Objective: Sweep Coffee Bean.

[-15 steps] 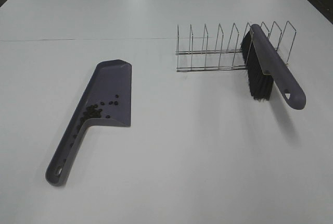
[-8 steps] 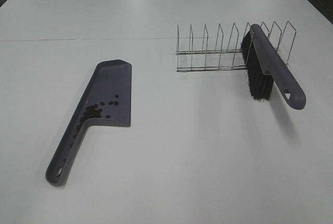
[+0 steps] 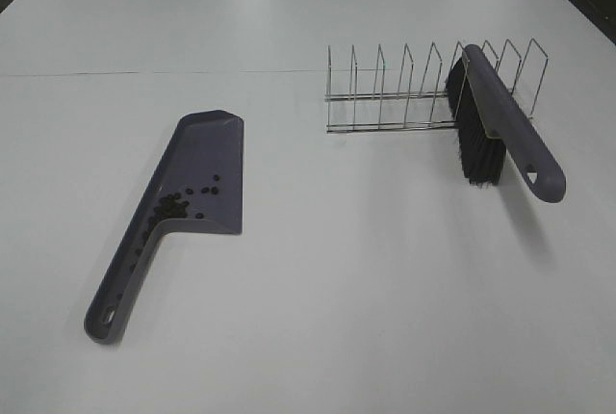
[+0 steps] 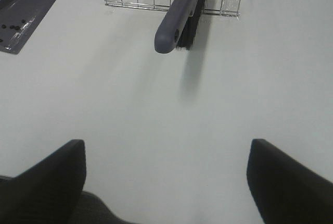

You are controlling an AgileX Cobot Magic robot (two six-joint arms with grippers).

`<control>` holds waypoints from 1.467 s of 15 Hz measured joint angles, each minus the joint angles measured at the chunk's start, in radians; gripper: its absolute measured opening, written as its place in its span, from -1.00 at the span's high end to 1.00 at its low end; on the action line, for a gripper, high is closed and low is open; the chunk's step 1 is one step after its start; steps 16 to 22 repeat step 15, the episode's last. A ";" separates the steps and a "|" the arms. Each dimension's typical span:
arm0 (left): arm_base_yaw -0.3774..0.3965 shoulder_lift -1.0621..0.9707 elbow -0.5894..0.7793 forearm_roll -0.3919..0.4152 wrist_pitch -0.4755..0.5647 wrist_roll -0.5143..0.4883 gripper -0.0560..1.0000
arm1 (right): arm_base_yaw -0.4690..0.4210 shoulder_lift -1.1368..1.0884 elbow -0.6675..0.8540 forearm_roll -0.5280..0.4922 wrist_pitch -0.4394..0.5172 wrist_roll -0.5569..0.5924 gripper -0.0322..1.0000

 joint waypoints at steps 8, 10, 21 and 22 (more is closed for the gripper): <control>0.000 0.000 0.006 0.000 0.013 0.003 -0.55 | 0.000 0.000 0.000 0.000 0.000 0.000 -0.50; 0.000 0.000 0.006 0.000 0.013 0.003 -0.55 | 0.000 0.000 0.000 0.000 0.000 0.000 -0.50; 0.000 0.000 0.006 0.000 0.013 0.002 -0.55 | 0.000 0.000 0.000 0.000 0.000 0.000 -0.50; 0.000 0.000 0.006 0.000 0.013 0.002 -0.55 | 0.000 0.000 0.000 0.000 0.000 0.000 -0.50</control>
